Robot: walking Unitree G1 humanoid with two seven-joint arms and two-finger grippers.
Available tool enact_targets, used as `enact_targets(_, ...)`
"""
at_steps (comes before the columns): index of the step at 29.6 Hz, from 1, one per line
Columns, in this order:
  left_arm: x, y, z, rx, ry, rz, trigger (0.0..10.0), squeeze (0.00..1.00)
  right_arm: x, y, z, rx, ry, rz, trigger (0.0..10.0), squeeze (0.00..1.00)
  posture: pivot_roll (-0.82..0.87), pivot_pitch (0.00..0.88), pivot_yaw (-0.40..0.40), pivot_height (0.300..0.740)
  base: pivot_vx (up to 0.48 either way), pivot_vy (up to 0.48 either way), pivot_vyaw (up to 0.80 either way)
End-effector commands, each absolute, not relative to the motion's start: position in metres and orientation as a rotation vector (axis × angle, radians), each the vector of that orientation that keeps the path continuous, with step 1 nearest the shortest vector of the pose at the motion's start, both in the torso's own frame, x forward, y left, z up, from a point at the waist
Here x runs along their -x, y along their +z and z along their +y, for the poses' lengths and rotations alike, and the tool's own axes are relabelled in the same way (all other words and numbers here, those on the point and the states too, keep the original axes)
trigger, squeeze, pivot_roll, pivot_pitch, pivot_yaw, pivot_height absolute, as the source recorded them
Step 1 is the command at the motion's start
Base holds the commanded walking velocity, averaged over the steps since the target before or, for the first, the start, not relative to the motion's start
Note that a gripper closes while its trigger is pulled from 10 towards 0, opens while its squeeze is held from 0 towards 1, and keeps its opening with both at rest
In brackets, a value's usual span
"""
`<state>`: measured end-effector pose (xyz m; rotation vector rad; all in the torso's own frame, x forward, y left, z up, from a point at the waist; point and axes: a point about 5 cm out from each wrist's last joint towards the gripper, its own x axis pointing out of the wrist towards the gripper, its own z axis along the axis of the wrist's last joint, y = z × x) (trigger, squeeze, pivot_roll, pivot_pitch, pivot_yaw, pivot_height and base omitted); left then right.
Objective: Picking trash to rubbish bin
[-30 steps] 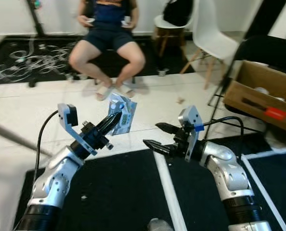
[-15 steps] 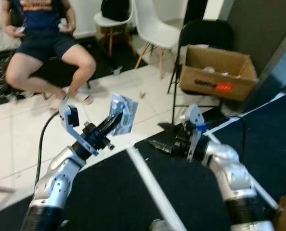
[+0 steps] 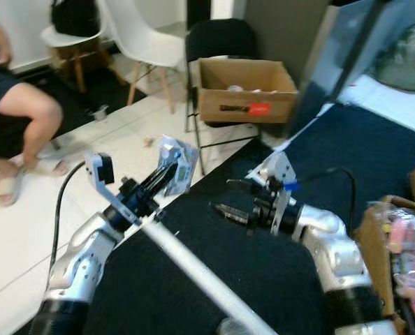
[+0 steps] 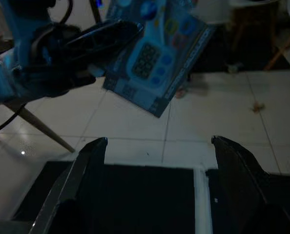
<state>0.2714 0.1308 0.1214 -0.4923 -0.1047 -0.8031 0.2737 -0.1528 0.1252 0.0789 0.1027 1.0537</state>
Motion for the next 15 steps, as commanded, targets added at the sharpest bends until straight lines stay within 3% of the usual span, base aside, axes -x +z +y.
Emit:
enact_targets(1, -0.2712, 0.1205, 0.1297, 0.506, -0.808, -0.105, 10.0, 0.0, -0.2737, 0.126, -0.1518, -0.065, 1.062, 0.101, 10.0, 0.0, -0.01, 0.0, -0.021, 0.74, 0.0, 0.0, -0.8)
enact_targets(15, -0.2721, 0.1168, 0.1314, 0.56, -0.816, -0.106, 10.0, 0.0, -0.2741, 0.1257, -0.1512, -0.062, 1.067, 0.099, 10.0, 0.0, 0.0, 0.0, -0.027, 0.74, 0.0, 0.0, -0.8)
